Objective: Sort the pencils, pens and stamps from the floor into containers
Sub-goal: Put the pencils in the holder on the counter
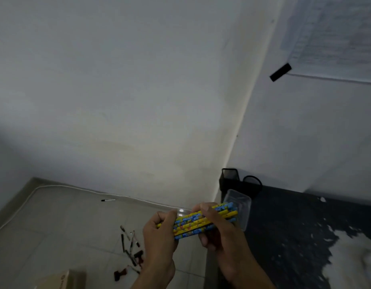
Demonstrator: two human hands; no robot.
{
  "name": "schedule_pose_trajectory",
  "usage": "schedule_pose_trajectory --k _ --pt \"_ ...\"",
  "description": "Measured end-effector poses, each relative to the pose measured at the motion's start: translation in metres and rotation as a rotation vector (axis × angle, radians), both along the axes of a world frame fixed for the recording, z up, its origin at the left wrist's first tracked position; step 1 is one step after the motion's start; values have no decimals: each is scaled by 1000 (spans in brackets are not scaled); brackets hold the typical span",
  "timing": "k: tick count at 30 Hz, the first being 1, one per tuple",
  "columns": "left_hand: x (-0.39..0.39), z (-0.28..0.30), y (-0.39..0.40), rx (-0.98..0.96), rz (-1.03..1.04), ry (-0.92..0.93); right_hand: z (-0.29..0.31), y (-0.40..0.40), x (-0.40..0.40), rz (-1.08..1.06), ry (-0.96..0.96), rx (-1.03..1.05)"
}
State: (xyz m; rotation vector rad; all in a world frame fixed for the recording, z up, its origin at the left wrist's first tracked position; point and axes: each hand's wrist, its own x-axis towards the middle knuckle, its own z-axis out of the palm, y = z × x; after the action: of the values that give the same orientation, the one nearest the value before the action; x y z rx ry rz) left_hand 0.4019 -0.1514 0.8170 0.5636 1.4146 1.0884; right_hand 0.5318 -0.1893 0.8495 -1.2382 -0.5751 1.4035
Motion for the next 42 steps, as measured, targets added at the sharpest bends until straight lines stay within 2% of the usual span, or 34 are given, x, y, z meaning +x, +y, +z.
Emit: schedule_pose_trajectory --k 6,11,17,21,24,30,34,36,39,42 --pt "66 -11 -1 -131 -240 24 -31 2 73 -189 -15 -57" --pt "93 -17 -2 -295 -233 -37 -57 24 142 -317 -2 -32" --pt "95 -35 -11 -343 -191 17 -110 94 249 -739 -17 -114" --pt "91 -50 -18 -420 -148 15 -150 128 296 -843 -128 -171" --pt "86 -59 -17 -490 -116 5 -178 143 309 -821 -266 -215" --pt "75 -69 -8 -537 -40 -7 -217 160 310 -515 -488 -244" --pt "74 -74 1 -536 -1 -13 -241 164 309 -455 -612 -352" --pt "74 -75 5 -534 5 -18 -260 165 308 -403 -590 -442" --pt "77 -77 10 -524 15 -23 -265 170 302 -386 -437 -505" --pt "77 -78 13 -515 25 -23 -273 178 301 -423 -344 -501"
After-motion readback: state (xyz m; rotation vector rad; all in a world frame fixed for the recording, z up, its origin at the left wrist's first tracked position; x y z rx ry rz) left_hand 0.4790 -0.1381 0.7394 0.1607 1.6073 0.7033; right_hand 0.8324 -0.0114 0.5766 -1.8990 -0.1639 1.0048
